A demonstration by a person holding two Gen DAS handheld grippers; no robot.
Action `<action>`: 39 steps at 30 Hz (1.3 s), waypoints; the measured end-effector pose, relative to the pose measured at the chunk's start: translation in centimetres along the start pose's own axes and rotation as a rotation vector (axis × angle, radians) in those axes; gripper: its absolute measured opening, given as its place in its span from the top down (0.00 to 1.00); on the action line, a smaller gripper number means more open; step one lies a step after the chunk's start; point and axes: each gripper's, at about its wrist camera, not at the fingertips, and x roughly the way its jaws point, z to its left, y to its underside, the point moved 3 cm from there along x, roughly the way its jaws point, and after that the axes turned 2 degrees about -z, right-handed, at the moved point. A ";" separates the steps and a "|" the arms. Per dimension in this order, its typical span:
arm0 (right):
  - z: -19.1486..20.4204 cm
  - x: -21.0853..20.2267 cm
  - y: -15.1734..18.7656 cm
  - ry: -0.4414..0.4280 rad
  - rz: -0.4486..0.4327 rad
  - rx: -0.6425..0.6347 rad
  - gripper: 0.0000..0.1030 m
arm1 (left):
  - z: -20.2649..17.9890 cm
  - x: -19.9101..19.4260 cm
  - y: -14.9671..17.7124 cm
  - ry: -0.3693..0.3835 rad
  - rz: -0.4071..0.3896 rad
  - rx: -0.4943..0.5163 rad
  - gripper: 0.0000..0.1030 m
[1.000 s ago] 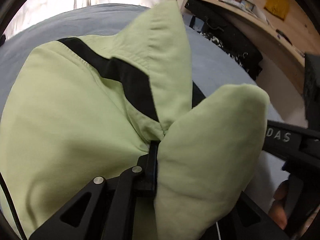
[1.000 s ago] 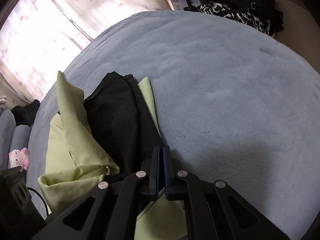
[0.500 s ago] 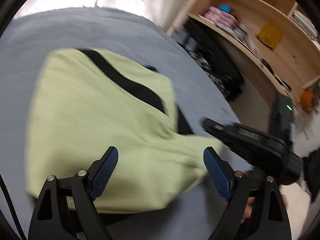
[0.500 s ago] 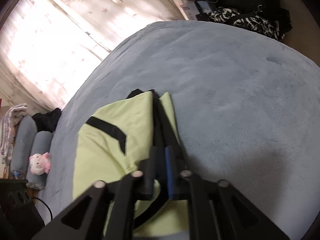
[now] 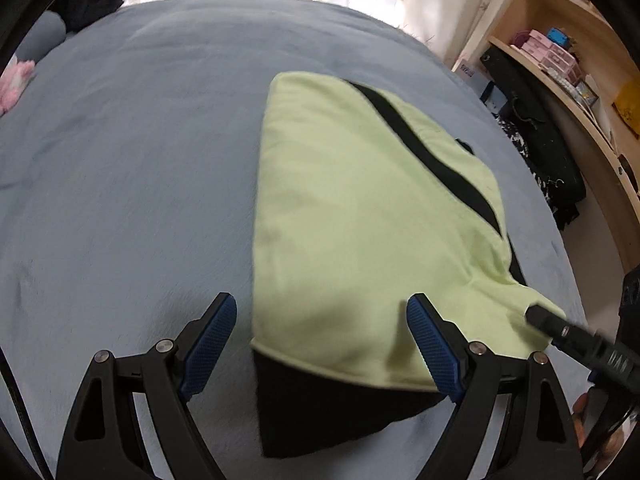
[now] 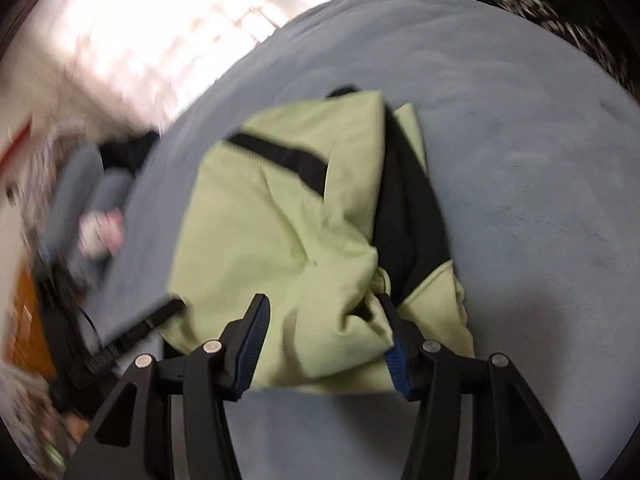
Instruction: Fold large clothes
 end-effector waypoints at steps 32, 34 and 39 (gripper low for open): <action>-3.9 -3.3 -0.4 0.111 -0.114 0.146 0.83 | -2.0 1.6 1.2 0.066 0.045 0.090 0.37; -3.0 -4.2 -1.8 0.086 -0.146 0.110 0.83 | -1.6 1.5 0.7 0.099 0.065 0.072 0.37; -3.3 -1.7 -6.1 0.066 -0.125 0.112 0.82 | -0.1 1.5 -1.1 0.157 0.062 -0.005 0.37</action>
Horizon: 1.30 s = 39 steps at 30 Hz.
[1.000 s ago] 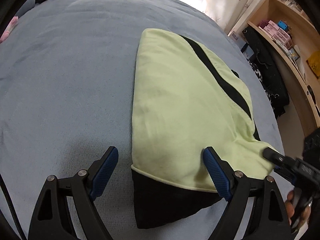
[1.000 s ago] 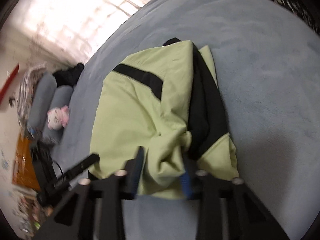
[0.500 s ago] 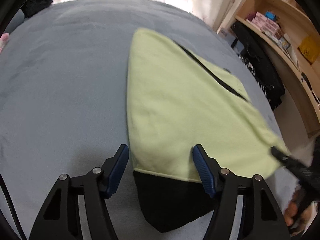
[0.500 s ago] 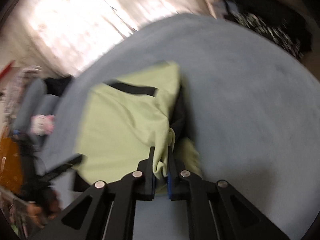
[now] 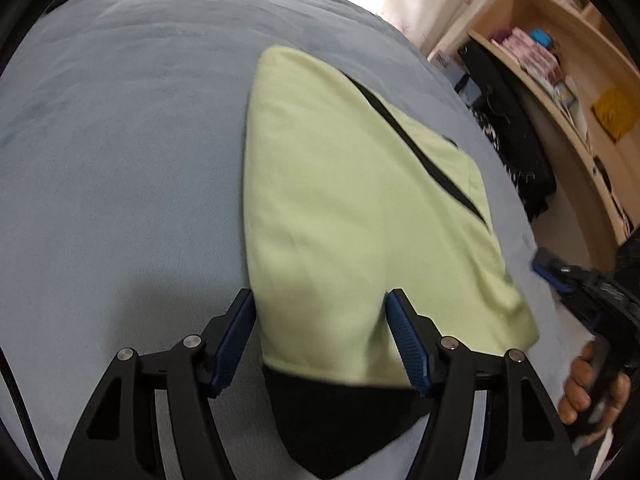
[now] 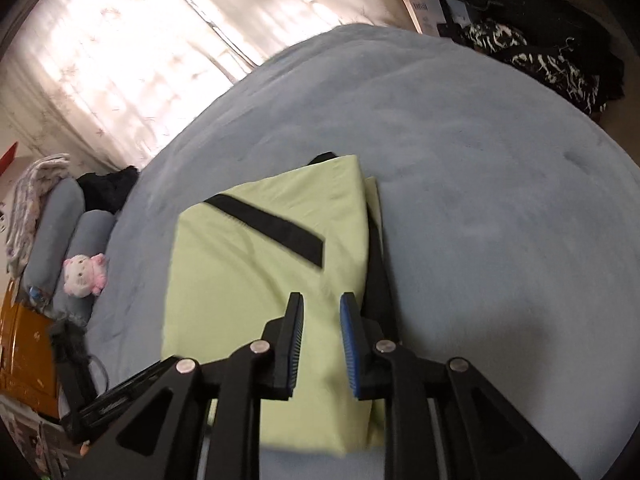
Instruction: Fold large clothes
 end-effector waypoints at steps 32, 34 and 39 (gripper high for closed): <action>-3.8 8.0 -0.7 -0.113 0.211 0.193 0.63 | 1.7 2.5 -4.2 0.042 0.003 -0.024 0.30; -3.5 8.7 -1.3 -0.115 0.210 0.178 0.63 | 1.7 2.6 -4.1 0.038 0.003 -0.024 0.30; -1.9 9.7 -2.6 -0.136 0.149 0.056 0.86 | 1.3 2.9 -4.2 0.023 0.004 0.000 0.29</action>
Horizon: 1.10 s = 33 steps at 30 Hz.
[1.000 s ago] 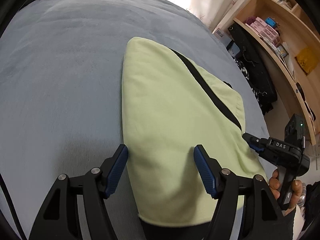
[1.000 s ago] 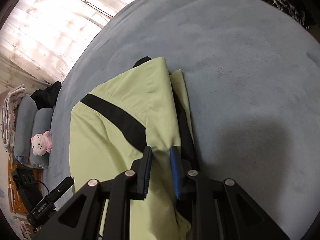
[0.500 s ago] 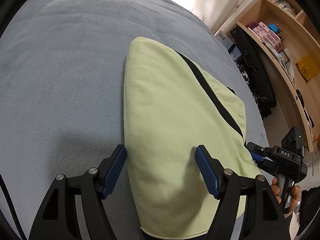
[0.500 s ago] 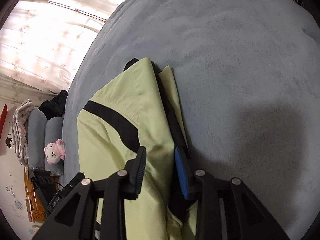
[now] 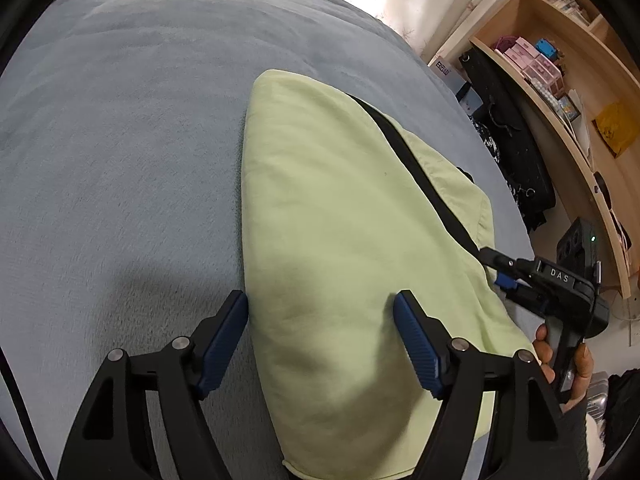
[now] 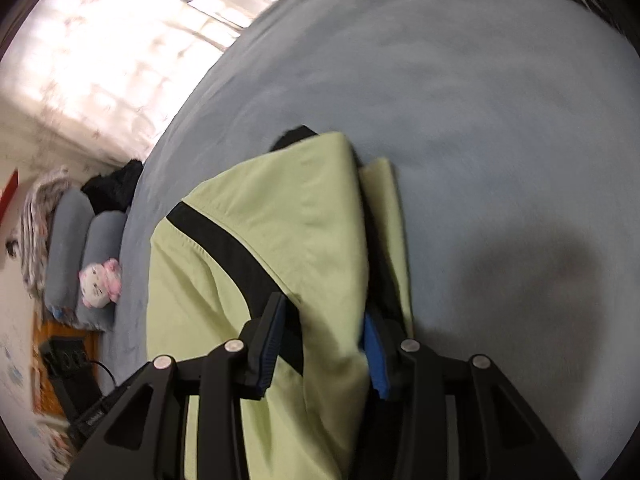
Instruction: Fold large clothes
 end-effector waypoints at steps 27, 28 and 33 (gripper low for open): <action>9.7 -2.2 6.4 0.155 -0.095 -0.313 0.90 | -8.9 -4.2 2.1 -0.077 -0.111 0.251 0.31; 8.9 -1.5 6.8 0.192 -0.074 -0.308 0.90 | -8.9 -3.3 2.7 -0.086 -0.074 0.253 0.33; 3.6 -1.9 7.4 0.455 -0.113 -0.306 1.00 | -8.1 -2.3 4.1 -0.112 -0.045 0.262 0.34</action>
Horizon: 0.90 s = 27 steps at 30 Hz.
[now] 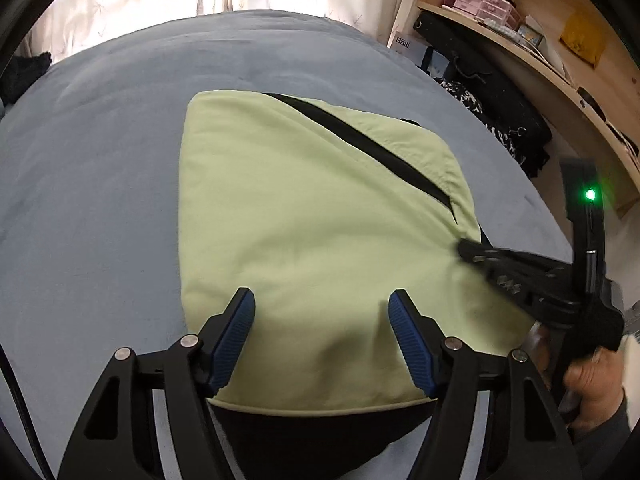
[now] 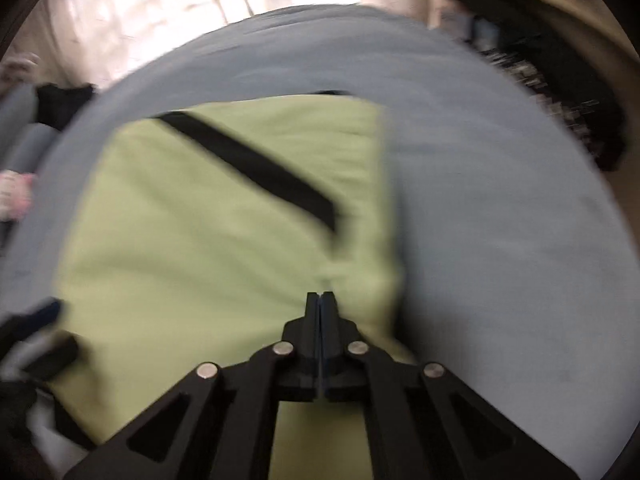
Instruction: Fold large clothes
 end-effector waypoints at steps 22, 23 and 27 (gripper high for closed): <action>1.2 -6.9 3.4 -0.065 0.031 0.074 0.97 | 0.1 -4.3 1.7 0.017 0.048 -0.109 0.32; 1.5 -7.2 3.7 -0.072 0.033 0.071 0.97 | -0.1 -4.9 1.9 0.014 0.045 -0.101 0.32; 2.3 -8.8 4.8 -0.100 0.043 0.059 0.95 | -0.7 -7.1 2.6 0.001 0.031 -0.077 0.29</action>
